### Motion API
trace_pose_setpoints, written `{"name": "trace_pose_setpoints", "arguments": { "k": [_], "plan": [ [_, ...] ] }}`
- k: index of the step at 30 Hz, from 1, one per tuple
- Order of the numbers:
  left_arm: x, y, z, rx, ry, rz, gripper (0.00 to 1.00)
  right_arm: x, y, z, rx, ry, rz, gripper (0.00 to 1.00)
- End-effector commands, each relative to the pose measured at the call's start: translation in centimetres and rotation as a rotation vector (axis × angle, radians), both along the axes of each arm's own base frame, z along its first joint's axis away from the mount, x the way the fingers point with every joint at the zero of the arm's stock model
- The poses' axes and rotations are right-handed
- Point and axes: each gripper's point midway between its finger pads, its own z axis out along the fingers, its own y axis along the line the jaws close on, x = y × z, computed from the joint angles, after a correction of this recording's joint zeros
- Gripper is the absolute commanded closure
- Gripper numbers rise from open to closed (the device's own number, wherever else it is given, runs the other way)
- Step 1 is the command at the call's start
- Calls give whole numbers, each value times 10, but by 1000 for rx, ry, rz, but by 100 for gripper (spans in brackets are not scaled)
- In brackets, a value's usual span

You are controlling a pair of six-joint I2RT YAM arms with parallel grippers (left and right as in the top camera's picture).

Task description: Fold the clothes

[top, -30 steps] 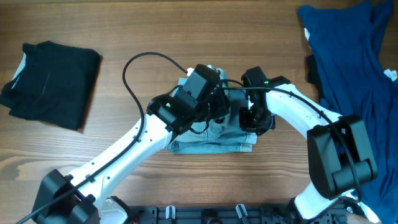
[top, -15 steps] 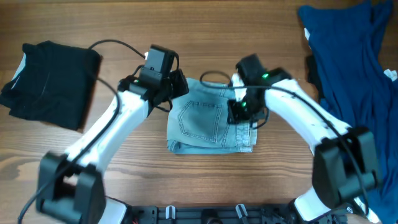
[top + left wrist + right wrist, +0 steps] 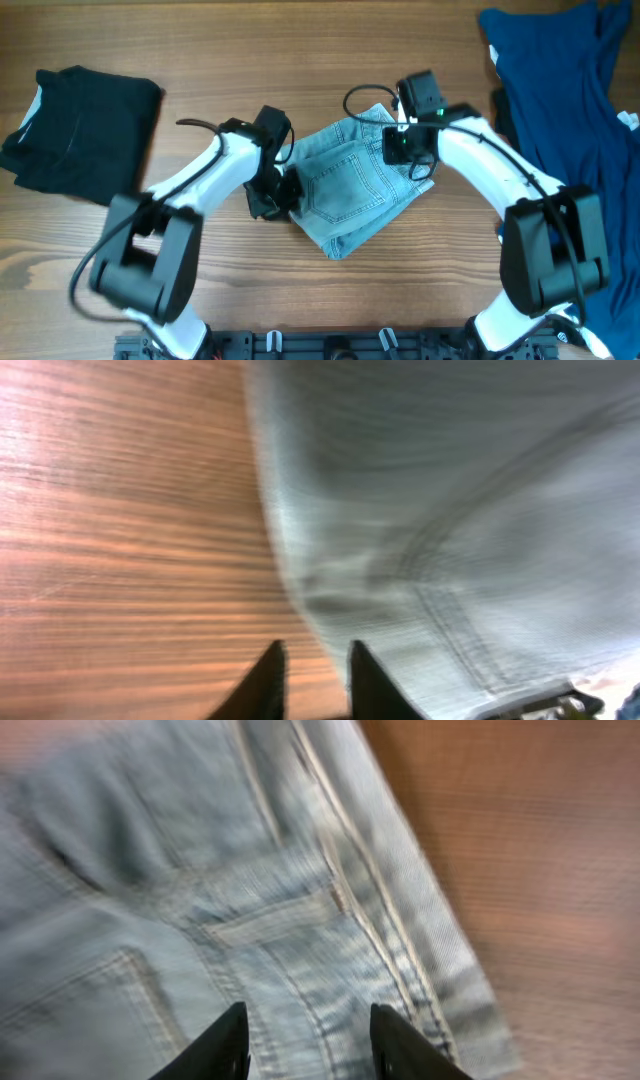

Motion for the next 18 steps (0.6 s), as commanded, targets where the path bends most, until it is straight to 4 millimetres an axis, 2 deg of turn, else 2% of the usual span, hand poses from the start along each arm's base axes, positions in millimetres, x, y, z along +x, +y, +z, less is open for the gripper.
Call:
{"name": "trace_pose_setpoints", "arguments": {
  "k": [1,2,3,4,5,7,8,9,11,14,15,16,18],
  "plan": [
    [85,6,75,-37,-552,-89,26,3,13,77,93,-100,11,55],
    [108,8,89,-26,-688,-120,12,-8,13,83,110,-72,-10,54],
    [133,7,104,-29,-826,-158,5,-23,10,82,113,-13,-47,54],
    [158,8,106,-28,-918,-179,3,-50,4,70,90,114,-97,54],
    [167,12,87,-18,-897,-169,5,-65,3,59,78,167,-90,54],
    [166,13,49,-8,-807,-172,8,-81,-1,37,58,222,-90,53],
    [154,6,25,-48,-714,-190,11,-89,-3,23,50,244,-92,54],
    [145,3,14,-77,-659,-198,13,-96,-5,12,44,260,-92,53],
    [121,-11,-1,-177,-539,-214,18,-104,-8,-11,43,262,-93,54],
    [88,-16,-15,-198,-393,-233,25,-110,-10,-37,55,244,-123,54],
    [73,-17,-18,-189,-335,-243,30,-107,-10,-46,64,209,-122,54],
    [57,-18,-20,-178,-272,-259,35,-96,-14,-53,46,142,-120,55],
    [20,-25,-18,-186,-143,-295,42,-62,-26,-54,-25,-17,-151,54]
  ]
}}
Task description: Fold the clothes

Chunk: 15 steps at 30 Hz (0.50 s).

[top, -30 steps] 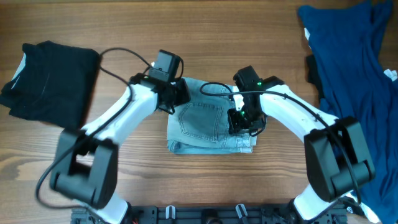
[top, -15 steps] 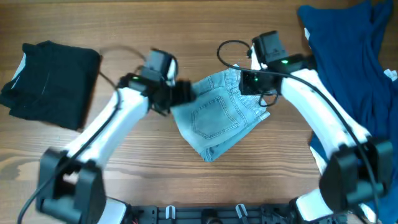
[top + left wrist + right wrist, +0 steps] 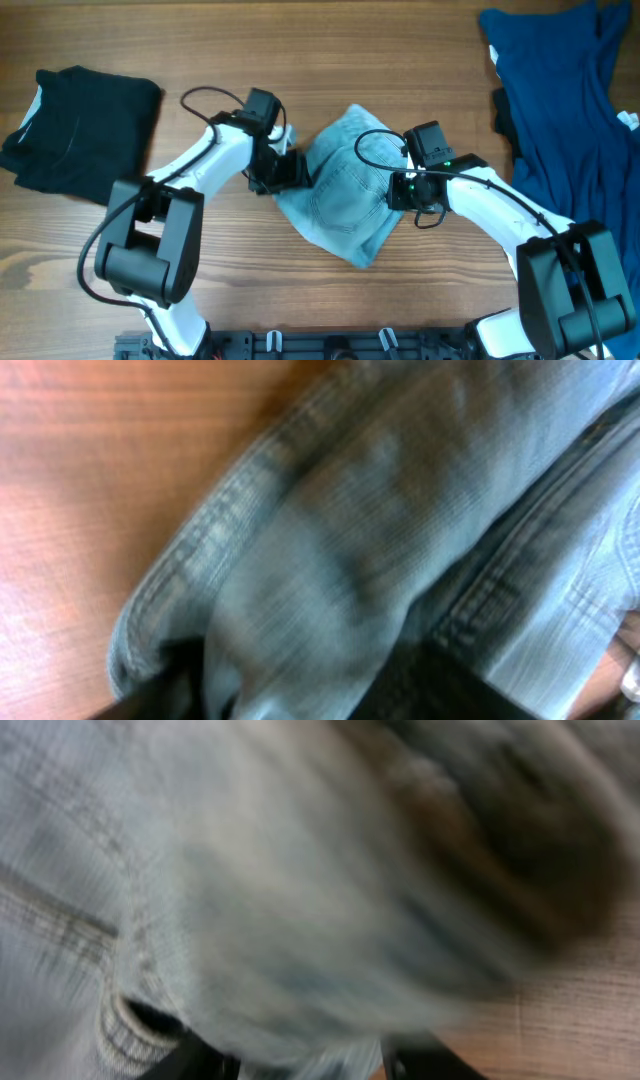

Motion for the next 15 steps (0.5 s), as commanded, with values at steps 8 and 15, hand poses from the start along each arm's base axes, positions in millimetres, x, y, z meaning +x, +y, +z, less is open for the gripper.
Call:
{"name": "trace_pose_setpoints", "arguments": {
  "k": [8,15],
  "plan": [
    [-25,-13,55,-55,-1,-53,0,67,-4,33,-100,-262,81,47],
    [31,-12,41,-80,-172,-6,0,60,-4,30,-95,-231,84,46]
  ]
}}
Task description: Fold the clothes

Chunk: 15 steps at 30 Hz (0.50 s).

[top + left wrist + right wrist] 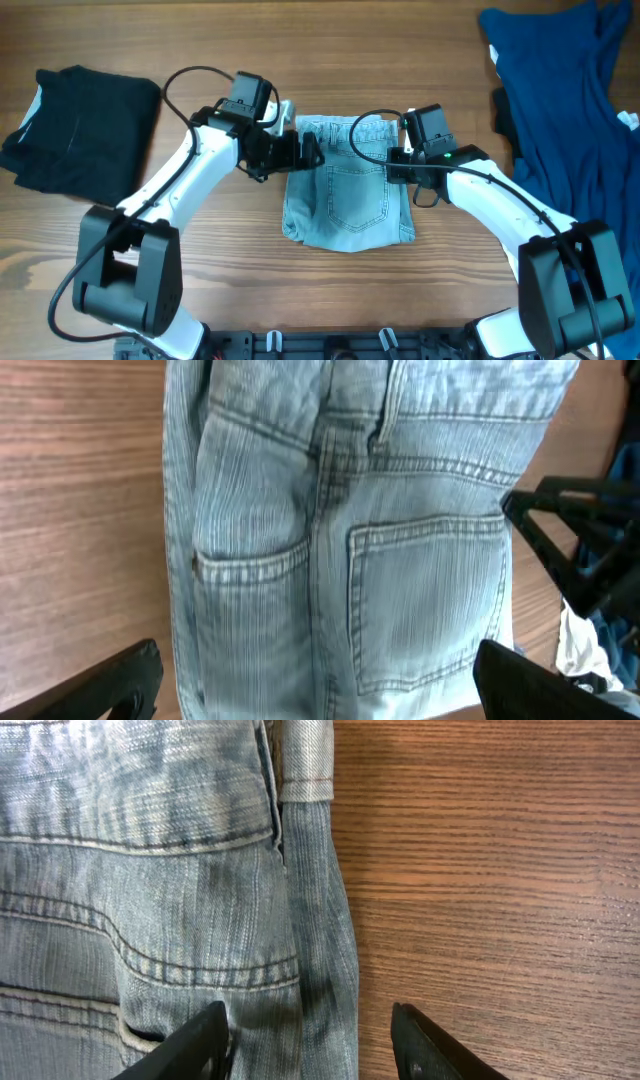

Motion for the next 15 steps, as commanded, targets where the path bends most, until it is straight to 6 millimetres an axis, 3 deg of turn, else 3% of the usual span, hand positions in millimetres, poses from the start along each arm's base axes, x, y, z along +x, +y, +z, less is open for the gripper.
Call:
{"name": "trace_pose_setpoints", "arguments": {
  "k": [1,5,7,8,9,11,14,15],
  "plan": [
    [5,-4,-32,33,37,-12,0,1,0,2,-5,8,13,45],
    [5,-13,-74,41,98,-18,0,-4,-2,4,0,26,-11,45],
    [-6,-34,-76,-20,137,-62,7,-5,-2,12,5,10,-11,45],
    [-15,-48,-73,-53,146,-100,22,-3,-2,19,11,-10,-11,45],
    [-18,-53,-72,-58,144,-114,30,-2,-2,25,17,-28,-11,45],
    [-18,-62,-70,-65,118,-140,92,0,-1,45,34,-78,-11,45],
    [6,-48,-45,-89,48,-87,96,1,-3,74,50,-158,-14,45],
    [23,-28,-27,-80,-6,-30,96,0,-3,86,59,-190,-15,45]
  ]
}}
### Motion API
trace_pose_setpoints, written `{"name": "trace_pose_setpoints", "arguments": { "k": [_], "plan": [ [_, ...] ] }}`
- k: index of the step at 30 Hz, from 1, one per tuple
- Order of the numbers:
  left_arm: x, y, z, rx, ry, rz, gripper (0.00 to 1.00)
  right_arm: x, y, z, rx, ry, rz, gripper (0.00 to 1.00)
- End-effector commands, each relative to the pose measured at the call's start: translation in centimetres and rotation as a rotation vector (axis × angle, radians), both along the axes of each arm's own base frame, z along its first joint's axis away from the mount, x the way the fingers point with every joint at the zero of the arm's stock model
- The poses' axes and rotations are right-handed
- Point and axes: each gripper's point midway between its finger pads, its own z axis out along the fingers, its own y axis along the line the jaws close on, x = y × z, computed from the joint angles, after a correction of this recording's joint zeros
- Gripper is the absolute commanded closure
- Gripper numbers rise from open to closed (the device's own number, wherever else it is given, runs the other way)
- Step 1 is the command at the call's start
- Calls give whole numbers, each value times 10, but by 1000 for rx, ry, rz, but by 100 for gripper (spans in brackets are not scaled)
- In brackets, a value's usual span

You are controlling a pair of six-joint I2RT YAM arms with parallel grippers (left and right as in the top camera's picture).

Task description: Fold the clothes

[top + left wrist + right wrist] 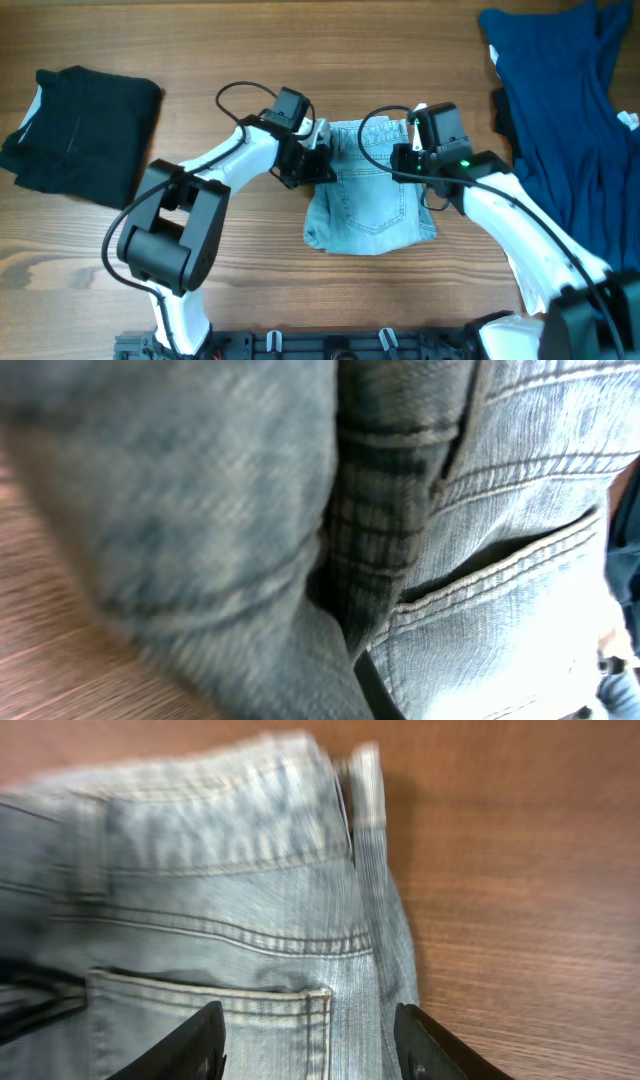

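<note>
Folded light-blue jeans (370,195) lie at the table's middle, waistband at the far side and back pockets up. My left gripper (312,163) is at their upper left edge. Blurred denim (250,510) fills the left wrist view, and one dark finger (376,688) shows between its folds, so the gripper looks shut on that edge. My right gripper (425,168) is at the upper right edge. It (312,1048) stands open over the right back pocket (210,1020), with nothing held between its fingers.
A folded black garment (80,130) lies at the far left. A large dark-blue garment (570,110) is heaped along the right edge. Bare wood (200,300) runs in front of the jeans. A rail (330,345) borders the near edge.
The jeans sit a little further right. My left gripper, then open wide over the left pocket, is now tight against the left edge with denim over it. The right gripper is still open.
First the jeans lay askew between my grippers, the left nearly shut beside them and the right part open above them. Then both were pressed into the denim, still askew. Then the jeans lay square, both grippers open at the waistband corners. Now they sit further right.
</note>
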Motion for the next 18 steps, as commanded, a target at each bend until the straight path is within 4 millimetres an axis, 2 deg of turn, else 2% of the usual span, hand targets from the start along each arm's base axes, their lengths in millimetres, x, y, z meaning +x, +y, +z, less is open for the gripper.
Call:
{"name": "trace_pose_setpoints", "arguments": {
  "k": [1,3,4,6,8,9,10,12,15,18],
  "plan": [
    [45,51,55,-2,-152,150,96,5,-2,39,28,-103,-12,44],
    [76,129,103,78,-308,341,96,2,-2,47,35,-121,-13,44],
    [84,154,120,98,-374,384,96,2,-3,48,35,-121,-13,44],
    [105,243,179,143,-582,601,96,-1,-3,46,32,-109,-14,44],
    [105,312,214,177,-696,759,96,-3,-4,44,28,-98,-13,44],
    [100,345,221,203,-722,831,96,-3,-4,44,27,-97,-13,44],
    [93,385,223,244,-735,921,96,-3,-4,44,27,-95,-13,44],
    [83,436,216,291,-733,1027,94,-4,-4,43,25,-90,-13,44],
    [69,474,189,321,-654,1111,87,-6,-5,41,22,-80,-13,44],
    [64,489,173,315,-612,1140,88,-8,-6,40,20,-73,-13,44]
  ]
}}
